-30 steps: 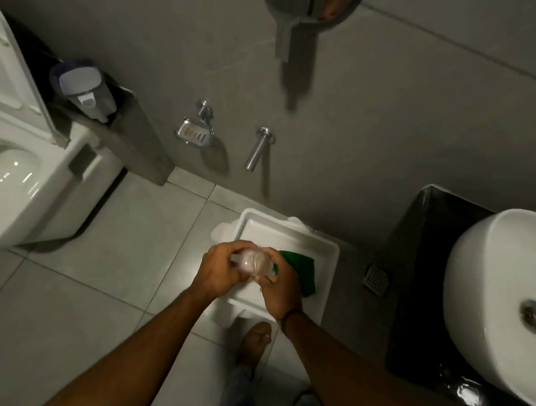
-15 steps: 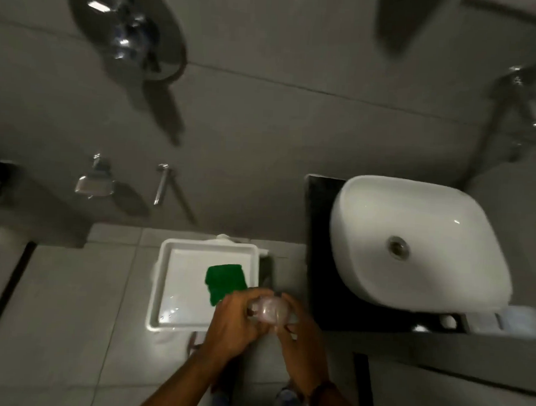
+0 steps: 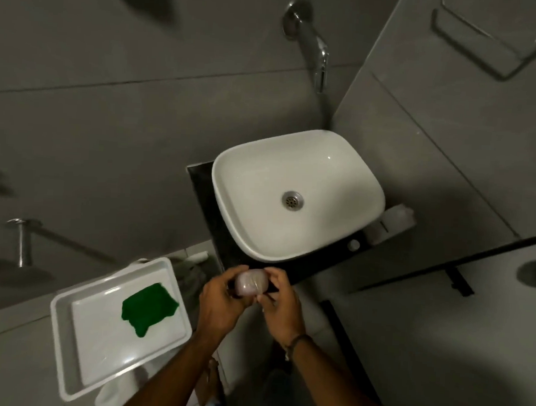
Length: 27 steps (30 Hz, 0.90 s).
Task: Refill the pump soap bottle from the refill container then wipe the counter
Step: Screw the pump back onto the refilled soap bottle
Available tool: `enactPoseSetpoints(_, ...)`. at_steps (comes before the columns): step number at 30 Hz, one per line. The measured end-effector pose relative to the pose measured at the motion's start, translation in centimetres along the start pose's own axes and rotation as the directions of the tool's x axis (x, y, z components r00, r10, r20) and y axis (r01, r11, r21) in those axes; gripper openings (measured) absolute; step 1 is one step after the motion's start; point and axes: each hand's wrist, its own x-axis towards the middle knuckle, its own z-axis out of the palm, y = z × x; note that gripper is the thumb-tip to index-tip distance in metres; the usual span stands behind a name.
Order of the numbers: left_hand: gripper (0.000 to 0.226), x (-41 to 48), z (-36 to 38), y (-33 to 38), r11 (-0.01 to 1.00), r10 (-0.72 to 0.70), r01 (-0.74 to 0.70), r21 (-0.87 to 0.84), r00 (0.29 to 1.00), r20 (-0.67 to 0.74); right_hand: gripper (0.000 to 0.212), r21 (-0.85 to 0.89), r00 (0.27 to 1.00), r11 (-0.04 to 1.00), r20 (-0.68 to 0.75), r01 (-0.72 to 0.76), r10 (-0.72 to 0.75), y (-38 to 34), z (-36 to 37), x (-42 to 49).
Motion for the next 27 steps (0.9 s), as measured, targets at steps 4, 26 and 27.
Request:
enactPoseSetpoints(4,0.068,0.1,0.9,0.0,0.997,-0.055,0.053,-0.049,0.998,-0.035,0.073,0.030,0.997,0.998,-0.065,-0.051,0.052,0.2,0.6,0.4)
enactPoseSetpoints(26,0.095,-0.6,3.4,1.5,0.994,-0.101,0.104,0.018,0.984,-0.149,0.047,0.303,0.984,0.947,-0.099,-0.110,0.146,0.8,-0.4,1.1)
enactPoseSetpoints(27,0.102,-1.0,3.3,1.8,0.993,-0.066,0.083,0.085,0.980,-0.187,0.049,0.308,0.983,0.944,-0.094,-0.122,0.157,1.0,-0.7,0.9)
